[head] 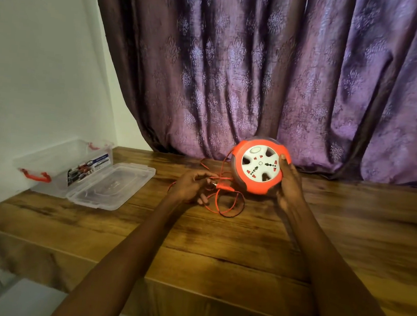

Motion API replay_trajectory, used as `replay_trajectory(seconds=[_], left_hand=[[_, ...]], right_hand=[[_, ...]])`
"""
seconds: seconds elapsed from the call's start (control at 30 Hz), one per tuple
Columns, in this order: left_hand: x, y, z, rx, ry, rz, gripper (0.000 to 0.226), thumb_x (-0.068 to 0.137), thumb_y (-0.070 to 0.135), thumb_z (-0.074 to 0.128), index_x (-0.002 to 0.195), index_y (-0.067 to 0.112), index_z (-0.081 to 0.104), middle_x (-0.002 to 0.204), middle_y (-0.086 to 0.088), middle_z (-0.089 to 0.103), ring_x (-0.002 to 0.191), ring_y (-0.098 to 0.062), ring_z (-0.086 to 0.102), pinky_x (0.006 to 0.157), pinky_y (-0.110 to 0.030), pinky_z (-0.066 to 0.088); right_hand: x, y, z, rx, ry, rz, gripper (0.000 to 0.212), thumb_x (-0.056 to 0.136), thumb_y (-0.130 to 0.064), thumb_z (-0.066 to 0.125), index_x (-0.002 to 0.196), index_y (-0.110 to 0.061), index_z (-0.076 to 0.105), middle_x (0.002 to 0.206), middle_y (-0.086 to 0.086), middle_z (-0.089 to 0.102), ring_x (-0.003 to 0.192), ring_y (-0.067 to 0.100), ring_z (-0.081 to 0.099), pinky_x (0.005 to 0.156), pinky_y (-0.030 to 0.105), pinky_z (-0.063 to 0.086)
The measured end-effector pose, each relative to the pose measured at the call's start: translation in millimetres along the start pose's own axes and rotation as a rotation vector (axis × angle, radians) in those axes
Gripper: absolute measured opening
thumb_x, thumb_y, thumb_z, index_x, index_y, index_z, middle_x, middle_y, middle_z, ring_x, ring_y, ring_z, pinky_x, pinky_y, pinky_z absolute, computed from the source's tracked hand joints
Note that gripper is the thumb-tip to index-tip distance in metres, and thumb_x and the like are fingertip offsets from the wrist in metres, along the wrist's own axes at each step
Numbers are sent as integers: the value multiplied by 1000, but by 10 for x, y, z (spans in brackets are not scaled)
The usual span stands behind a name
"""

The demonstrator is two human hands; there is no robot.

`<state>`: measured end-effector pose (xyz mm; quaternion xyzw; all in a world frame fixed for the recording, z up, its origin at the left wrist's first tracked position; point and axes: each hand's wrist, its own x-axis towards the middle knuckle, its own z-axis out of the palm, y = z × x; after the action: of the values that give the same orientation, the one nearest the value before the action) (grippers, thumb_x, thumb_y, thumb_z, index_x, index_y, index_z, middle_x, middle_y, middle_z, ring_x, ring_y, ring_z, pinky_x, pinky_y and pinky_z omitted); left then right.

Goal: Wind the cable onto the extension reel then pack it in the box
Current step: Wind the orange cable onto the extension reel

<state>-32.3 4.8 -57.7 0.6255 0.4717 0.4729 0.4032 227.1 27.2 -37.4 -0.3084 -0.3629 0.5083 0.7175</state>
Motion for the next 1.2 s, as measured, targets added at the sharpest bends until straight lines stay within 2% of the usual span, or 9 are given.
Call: replay_trajectory(seconds=[0.2,0.27,0.37,0.5,0.6,0.7,0.83,0.97,1.2], left_hand=[[66,39,-284,240,105,123,27,93,-12,52,107,0,71,102,-13,70,84,2,64,88,-19,47],[45,39,-362,326,181,196,28,92,-11,53,109,0,72,109,-13,71,92,-1,64,89,-14,44],[-13,15,-400,158,281,174,22,94,-4,54,104,0,73,108,-15,72,102,-24,67,96,-34,50],[-68,-5,-420,124,343,202,32,90,-6,62,120,6,64,120,-13,67,104,-25,65,92,-41,52],[-125,23,-434,-247,431,67,60,84,-19,60,138,2,44,117,-13,62,98,-30,64,86,-48,56],[-102,65,-523,-525,447,-99,47,89,-18,55,130,2,46,105,-22,63,83,-25,65,81,-43,58],[-216,81,-520,-299,498,-99,10,96,2,58,87,2,63,77,-13,62,63,-19,61,68,-31,55],[-164,167,-712,558,702,-44,26,97,29,59,103,9,72,96,-17,73,89,-32,67,72,-33,49],[185,395,-977,817,730,107,19,86,1,53,100,-4,66,99,-30,66,96,-45,62,79,-49,47]], right_hand=[[22,-24,-14,23,12,-13,43,95,-33,66,130,-9,64,123,15,70,102,25,69,87,45,59],[34,-19,-11,11,12,-17,45,95,-33,65,132,-7,62,124,16,70,99,24,70,83,43,60],[45,8,-2,7,11,-13,48,94,-34,66,132,-5,61,126,18,68,106,30,66,92,51,55],[39,63,32,2,2,-8,45,93,-34,68,129,-8,63,124,16,69,107,30,66,94,52,54],[16,70,79,24,4,-23,38,95,-33,66,126,-12,64,124,14,70,108,28,66,95,50,54],[30,30,96,63,20,-52,41,99,-29,60,134,-8,59,127,15,68,108,25,65,97,47,53],[52,-31,83,57,20,-80,40,100,-27,57,135,-6,58,108,2,74,93,16,70,84,39,59],[46,11,39,19,37,-73,34,99,-26,60,128,-9,62,126,19,66,105,29,63,96,52,51],[34,72,30,-57,16,-47,23,93,-34,68,110,-18,70,117,12,73,105,30,66,94,52,55]])
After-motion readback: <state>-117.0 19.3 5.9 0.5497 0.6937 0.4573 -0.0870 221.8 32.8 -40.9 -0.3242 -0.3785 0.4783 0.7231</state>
